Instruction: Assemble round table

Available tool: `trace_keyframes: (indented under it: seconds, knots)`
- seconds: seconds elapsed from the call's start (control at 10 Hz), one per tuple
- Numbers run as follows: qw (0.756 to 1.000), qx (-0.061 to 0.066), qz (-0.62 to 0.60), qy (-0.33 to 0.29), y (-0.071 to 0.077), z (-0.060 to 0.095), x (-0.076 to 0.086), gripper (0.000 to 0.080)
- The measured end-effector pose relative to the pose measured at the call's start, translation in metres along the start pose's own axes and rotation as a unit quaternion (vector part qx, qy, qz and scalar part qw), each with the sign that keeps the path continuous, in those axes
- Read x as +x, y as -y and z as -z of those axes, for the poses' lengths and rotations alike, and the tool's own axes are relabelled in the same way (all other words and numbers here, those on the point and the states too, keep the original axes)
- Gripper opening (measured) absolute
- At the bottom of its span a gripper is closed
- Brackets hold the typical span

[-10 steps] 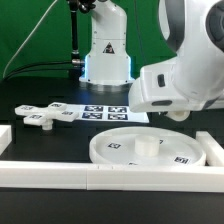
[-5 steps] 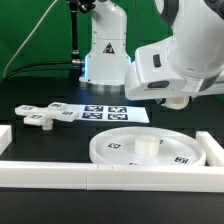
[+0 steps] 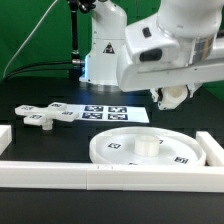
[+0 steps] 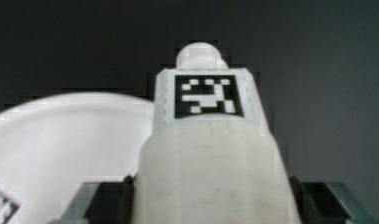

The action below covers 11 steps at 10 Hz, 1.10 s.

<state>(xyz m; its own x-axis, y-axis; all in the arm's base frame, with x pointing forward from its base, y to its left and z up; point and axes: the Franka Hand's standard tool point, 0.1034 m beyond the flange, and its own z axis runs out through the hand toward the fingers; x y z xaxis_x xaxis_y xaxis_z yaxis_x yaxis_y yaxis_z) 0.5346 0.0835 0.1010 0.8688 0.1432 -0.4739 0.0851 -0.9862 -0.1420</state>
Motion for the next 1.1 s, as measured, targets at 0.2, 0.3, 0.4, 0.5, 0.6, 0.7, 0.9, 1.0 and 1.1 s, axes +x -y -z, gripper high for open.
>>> trace_keyframes:
  seconds: [0.2,0.3,0.4,0.5,0.6,0.7,0.9,1.0,1.1]
  knots:
    - [0.997,-0.007,0.001,-0.078,-0.002,0.010,0.010,0.0409]
    - [0.995,-0.011,0.000,-0.102,-0.003,0.008,0.009,0.0409]
    - [0.990,-0.015,-0.001,-0.140,-0.005,0.010,0.014,0.0409]
    - [0.987,-0.018,0.000,-0.161,-0.007,0.011,0.014,0.0409]
    - [0.979,-0.027,0.021,-0.202,-0.014,0.020,0.021,0.0409]
    - [0.969,-0.036,0.027,-0.241,-0.019,0.031,0.024,0.0409]
    - [0.945,-0.054,0.040,-0.320,-0.026,0.052,0.027,0.0409]
    - [0.933,-0.059,0.038,-0.353,-0.029,0.050,0.028,0.0409]
    - [0.923,-0.065,0.040,-0.378,-0.031,0.050,0.029,0.0409]
